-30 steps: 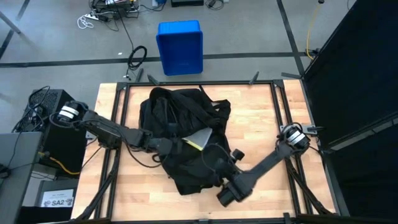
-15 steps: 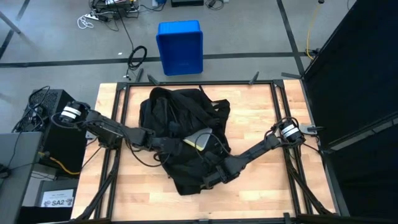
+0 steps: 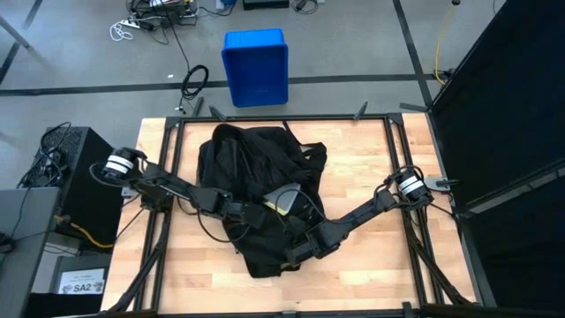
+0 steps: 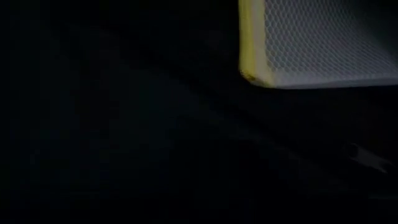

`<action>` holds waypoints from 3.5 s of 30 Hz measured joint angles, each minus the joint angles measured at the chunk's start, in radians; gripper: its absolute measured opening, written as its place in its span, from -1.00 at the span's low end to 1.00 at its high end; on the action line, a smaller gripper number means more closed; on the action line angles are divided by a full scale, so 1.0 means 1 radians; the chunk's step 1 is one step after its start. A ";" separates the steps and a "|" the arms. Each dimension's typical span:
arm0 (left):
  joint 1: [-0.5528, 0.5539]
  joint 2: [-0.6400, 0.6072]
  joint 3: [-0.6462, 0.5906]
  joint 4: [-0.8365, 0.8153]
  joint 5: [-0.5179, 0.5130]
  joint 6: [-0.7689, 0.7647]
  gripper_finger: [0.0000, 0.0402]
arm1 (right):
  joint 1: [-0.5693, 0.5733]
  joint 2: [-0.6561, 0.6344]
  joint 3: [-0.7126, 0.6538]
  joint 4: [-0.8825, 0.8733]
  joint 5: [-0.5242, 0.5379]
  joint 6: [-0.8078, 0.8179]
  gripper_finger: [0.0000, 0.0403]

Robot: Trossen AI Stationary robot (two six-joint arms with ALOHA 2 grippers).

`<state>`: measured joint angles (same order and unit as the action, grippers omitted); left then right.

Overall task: Unpack backpack
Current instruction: Remove the yellow zipper pouch from the black backpack

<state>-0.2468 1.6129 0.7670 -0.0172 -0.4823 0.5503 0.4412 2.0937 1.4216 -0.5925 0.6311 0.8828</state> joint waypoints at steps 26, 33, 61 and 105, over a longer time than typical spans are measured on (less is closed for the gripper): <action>0.131 0.072 0.048 0.015 -0.132 0.026 0.05 | 0.000 0.000 0.000 0.069 -0.024 -0.049 -0.47; 0.131 0.161 0.052 0.102 -0.127 0.126 -0.11 | 0.000 0.000 0.000 0.069 -0.025 -0.054 -0.47; -0.184 0.104 0.056 -0.009 -0.134 -0.073 -1.00 | -0.009 0.000 0.000 0.022 0.001 0.007 -0.49; -0.478 -0.555 0.054 -0.038 -0.311 0.123 -1.00 | -0.022 -0.038 -0.001 0.013 0.075 -0.137 -0.51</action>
<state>-0.7250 1.0575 0.8207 -0.0550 -0.7935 0.6731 0.4188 2.0553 1.4208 -0.5791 0.7059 0.7454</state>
